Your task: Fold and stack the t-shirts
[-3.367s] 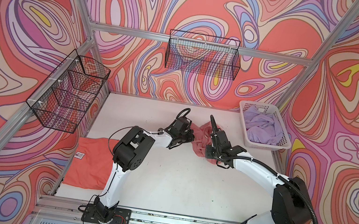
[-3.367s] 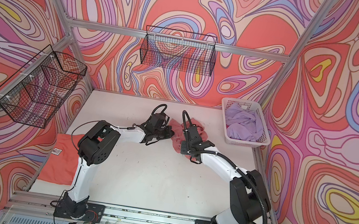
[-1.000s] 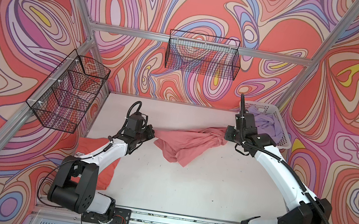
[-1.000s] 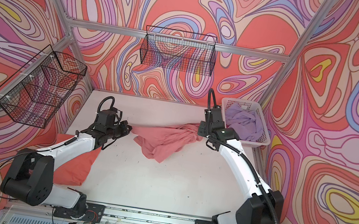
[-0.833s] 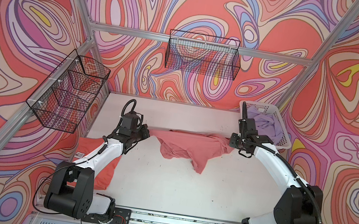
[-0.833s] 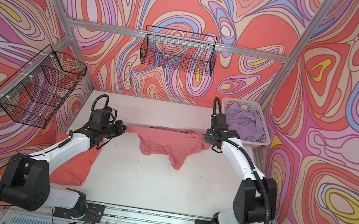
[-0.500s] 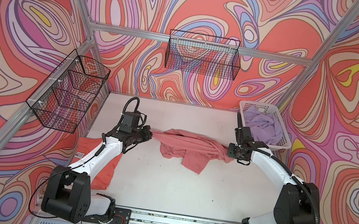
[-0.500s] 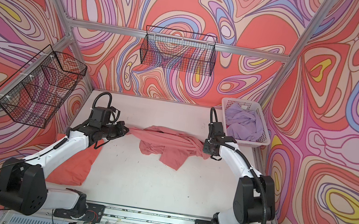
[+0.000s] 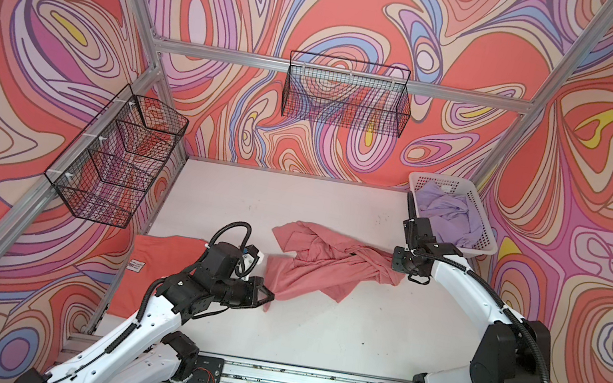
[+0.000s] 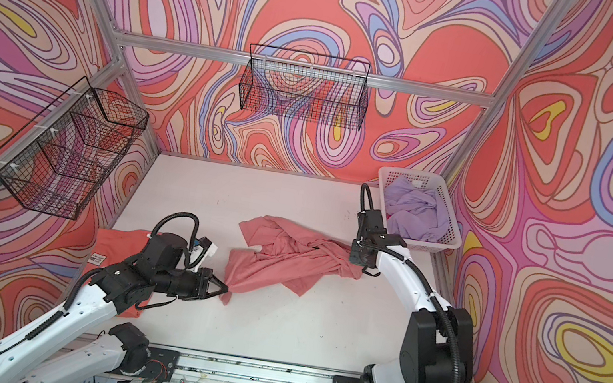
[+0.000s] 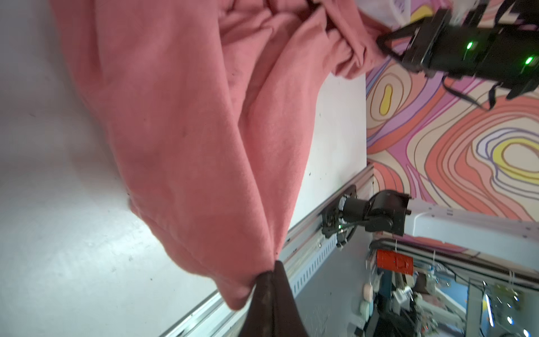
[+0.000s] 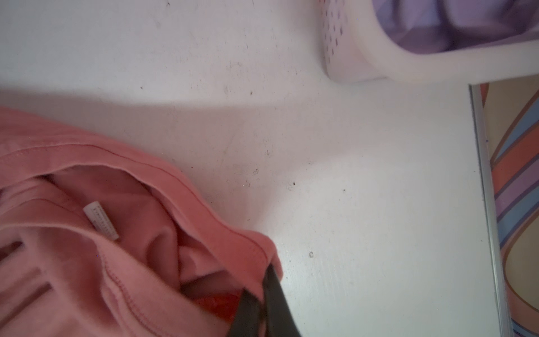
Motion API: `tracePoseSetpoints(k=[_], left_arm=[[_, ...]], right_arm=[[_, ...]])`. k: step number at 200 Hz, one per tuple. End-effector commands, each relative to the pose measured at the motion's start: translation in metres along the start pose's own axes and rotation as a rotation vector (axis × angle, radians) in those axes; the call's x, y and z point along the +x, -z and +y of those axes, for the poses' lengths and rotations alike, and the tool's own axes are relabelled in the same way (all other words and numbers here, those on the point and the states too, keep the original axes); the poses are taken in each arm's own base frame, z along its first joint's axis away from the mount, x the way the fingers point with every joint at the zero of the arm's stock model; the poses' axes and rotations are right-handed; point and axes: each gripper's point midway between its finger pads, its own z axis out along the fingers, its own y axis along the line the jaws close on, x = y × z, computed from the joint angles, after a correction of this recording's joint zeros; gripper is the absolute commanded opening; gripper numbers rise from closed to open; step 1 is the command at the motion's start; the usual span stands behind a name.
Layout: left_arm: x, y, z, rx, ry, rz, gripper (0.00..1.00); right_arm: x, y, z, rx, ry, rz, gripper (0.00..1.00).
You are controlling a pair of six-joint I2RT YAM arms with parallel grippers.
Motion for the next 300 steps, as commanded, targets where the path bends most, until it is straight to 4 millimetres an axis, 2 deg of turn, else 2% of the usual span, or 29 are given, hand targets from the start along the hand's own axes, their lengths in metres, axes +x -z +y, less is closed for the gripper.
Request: tracePoseSetpoints(k=[1, 13, 24, 34, 51, 64, 80, 97, 114, 143, 165, 190, 206, 237, 258, 269, 290, 300], left_arm=[[0.023, -0.020, -0.006, 0.015, 0.027, 0.173, 0.65], [0.019, -0.020, -0.012, -0.003, -0.015, 0.181, 0.95], [0.007, -0.015, -0.015, -0.044, -0.063, 0.143, 1.00], [-0.008, -0.010, -0.017, -0.088, -0.103, 0.090, 1.00], [-0.043, 0.001, -0.014, -0.194, -0.131, -0.034, 1.00], [-0.076, 0.005, -0.001, -0.269, -0.095, -0.119, 0.99], [-0.117, 0.005, 0.016, -0.334, -0.040, -0.202, 0.92], [-0.156, -0.004, 0.032, -0.421, -0.040, -0.255, 0.84], [-0.187, -0.025, 0.053, -0.483, -0.039, -0.259, 0.77], [-0.221, -0.063, 0.083, -0.569, -0.044, -0.235, 0.72], [-0.244, -0.073, 0.100, -0.649, -0.043, -0.261, 0.66], [-0.259, -0.083, 0.110, -0.704, -0.050, -0.247, 0.65], [-0.261, -0.089, 0.125, -0.771, -0.049, -0.207, 0.64], [-0.256, -0.097, 0.150, -0.877, -0.064, -0.116, 0.63], [-0.249, -0.108, 0.155, -0.879, -0.075, -0.067, 0.62], [-0.246, -0.112, 0.157, -0.883, -0.078, -0.048, 0.53], [-0.245, -0.115, 0.159, -0.888, -0.073, -0.035, 0.24], [-0.247, -0.116, 0.158, -0.888, -0.075, -0.038, 0.13]], right_arm=[[-0.001, 0.001, -0.003, 0.009, 0.000, 0.014, 0.20], [-0.008, 0.007, -0.002, 0.000, -0.011, -0.005, 0.35], [-0.013, 0.014, 0.001, -0.016, -0.020, -0.021, 0.43], [-0.017, 0.020, 0.003, -0.032, -0.033, -0.036, 0.48], [-0.021, 0.031, 0.014, -0.073, -0.045, -0.067, 0.49], [-0.021, 0.039, 0.037, -0.128, -0.028, -0.100, 0.52], [-0.014, 0.041, 0.068, -0.180, 0.006, -0.101, 0.54], [-0.001, 0.035, 0.092, -0.211, 0.031, -0.084, 0.55], [0.009, 0.032, 0.109, -0.261, 0.031, -0.077, 0.55], [0.023, 0.032, 0.124, -0.316, 0.042, -0.076, 0.57], [0.036, 0.027, 0.129, -0.331, 0.053, -0.058, 0.57], [0.044, 0.025, 0.130, -0.336, 0.053, -0.051, 0.59], [0.046, 0.025, 0.132, -0.346, 0.053, -0.049, 0.61], [0.050, 0.030, 0.138, -0.368, 0.064, -0.049, 0.65], [0.056, 0.030, 0.141, -0.378, 0.072, -0.039, 0.70], [0.057, 0.030, 0.144, -0.387, 0.077, -0.038, 0.73], [0.060, 0.032, 0.155, -0.427, 0.097, -0.036, 0.78], [0.063, 0.033, 0.165, -0.446, 0.111, -0.034, 0.80]])
